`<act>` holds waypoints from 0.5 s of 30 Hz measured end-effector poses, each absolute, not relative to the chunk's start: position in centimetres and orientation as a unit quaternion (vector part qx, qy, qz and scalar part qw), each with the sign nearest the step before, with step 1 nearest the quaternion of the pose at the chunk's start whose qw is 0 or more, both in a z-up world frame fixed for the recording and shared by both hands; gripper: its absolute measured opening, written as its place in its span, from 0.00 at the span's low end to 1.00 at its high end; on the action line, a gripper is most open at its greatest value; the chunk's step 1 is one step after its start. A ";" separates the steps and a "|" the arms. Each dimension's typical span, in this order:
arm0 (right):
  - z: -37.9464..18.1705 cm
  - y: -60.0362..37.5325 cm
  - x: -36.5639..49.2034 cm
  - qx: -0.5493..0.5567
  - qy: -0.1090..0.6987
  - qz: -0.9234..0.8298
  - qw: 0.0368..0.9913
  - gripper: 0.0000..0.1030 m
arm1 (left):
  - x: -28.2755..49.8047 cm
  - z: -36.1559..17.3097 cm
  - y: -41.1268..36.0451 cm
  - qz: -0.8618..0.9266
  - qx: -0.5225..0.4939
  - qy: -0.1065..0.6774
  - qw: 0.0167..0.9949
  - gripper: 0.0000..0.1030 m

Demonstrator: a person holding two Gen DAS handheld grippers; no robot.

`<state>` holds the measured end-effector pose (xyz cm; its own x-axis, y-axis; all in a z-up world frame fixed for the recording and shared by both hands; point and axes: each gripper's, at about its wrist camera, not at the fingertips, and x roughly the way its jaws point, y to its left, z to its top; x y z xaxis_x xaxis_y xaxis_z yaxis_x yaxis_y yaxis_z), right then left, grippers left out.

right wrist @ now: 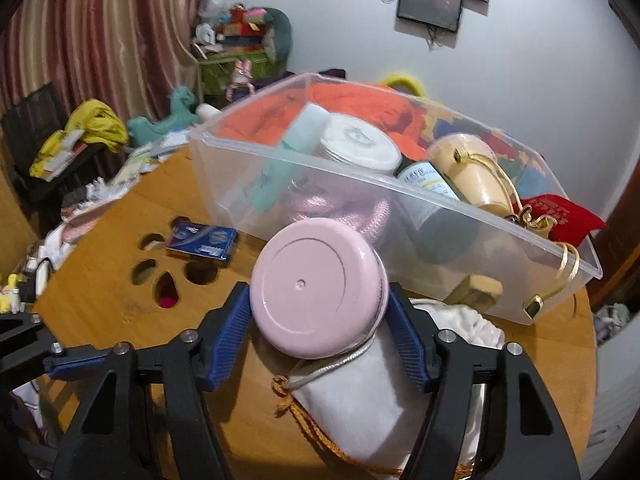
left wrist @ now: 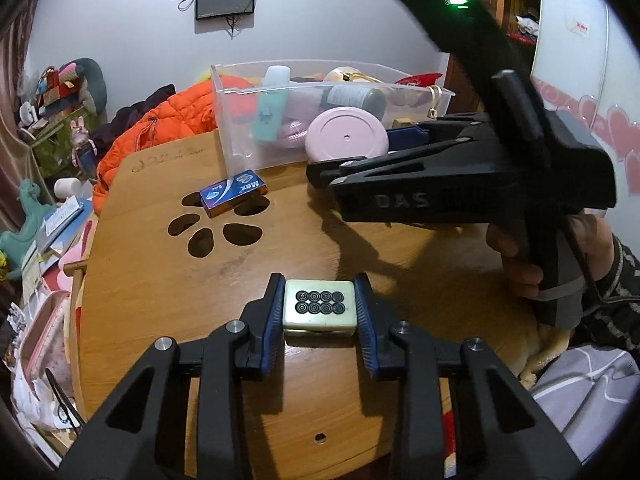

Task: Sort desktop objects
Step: 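Grasp the pink round container with the right tool while the left tool grasps the tile, then lower the pink container and cream tile into the box and open both tools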

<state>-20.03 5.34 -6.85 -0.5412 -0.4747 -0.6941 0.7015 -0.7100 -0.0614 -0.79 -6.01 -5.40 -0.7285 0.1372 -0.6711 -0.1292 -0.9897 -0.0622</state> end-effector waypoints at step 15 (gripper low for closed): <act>-3.7 7.2 -18.7 0.307 0.117 -0.858 0.394 0.61 | -1.7 -3.3 -6.4 0.937 -0.347 -0.017 0.043 0.32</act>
<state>-18.68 7.21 -3.75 -0.5009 -0.6042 -0.6197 0.7483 -0.6621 0.0408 -1.68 -6.37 -3.34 -0.7551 0.0917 -0.6492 -0.0679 -0.9958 -0.0616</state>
